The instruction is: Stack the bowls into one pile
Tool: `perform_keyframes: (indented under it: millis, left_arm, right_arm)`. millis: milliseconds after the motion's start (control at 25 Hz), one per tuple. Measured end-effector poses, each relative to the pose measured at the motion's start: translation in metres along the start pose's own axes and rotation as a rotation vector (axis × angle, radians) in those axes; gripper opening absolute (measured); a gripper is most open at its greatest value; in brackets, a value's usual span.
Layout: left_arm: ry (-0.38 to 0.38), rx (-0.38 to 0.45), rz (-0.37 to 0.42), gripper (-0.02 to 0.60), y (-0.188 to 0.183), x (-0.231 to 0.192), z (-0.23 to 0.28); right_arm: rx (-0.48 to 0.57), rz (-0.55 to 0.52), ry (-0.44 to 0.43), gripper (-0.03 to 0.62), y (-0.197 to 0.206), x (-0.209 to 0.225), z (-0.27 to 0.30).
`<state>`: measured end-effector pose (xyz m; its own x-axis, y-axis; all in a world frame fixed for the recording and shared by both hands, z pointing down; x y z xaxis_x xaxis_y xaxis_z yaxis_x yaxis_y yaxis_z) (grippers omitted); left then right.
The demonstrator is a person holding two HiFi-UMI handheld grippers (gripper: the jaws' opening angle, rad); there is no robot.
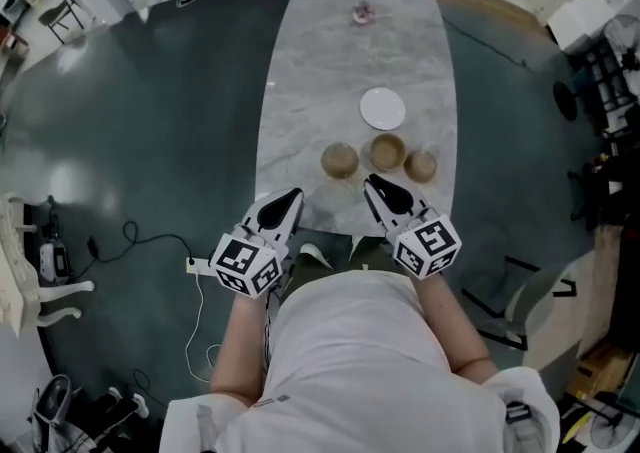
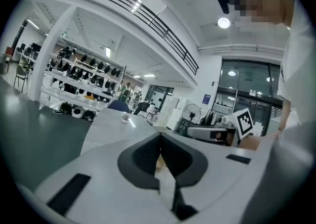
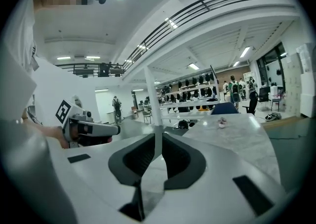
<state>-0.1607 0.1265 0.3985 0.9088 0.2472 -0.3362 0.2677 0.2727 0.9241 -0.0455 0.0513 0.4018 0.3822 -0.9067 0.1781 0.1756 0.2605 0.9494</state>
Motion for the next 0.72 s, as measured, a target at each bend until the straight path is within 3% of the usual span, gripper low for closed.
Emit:
perform_keyframes:
  millis: [400, 720]
  left_arm:
    - [0.084, -0.086, 0.010, 0.002, 0.010, 0.012, 0.070]
    - [0.099, -0.168, 0.029, 0.002, 0.018, 0.020, 0.116]
  right_arm:
    - [-0.030, 0.054, 0.191, 0.081, 0.021, 0.084, -0.046]
    - [-0.081, 0.119, 0.290, 0.103, 0.053, 0.143, -0.069]
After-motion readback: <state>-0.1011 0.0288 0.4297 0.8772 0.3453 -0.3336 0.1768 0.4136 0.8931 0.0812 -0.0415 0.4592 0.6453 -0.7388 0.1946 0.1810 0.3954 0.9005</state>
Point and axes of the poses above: the fingertips, and each gripper's own axes: z forward along the fingers, x to its right, y out of its underside, the point moved 1 cm from there along -z, backward along the fingers, and after that the axes turned 2 degrees about y, right-handed, at the moved point
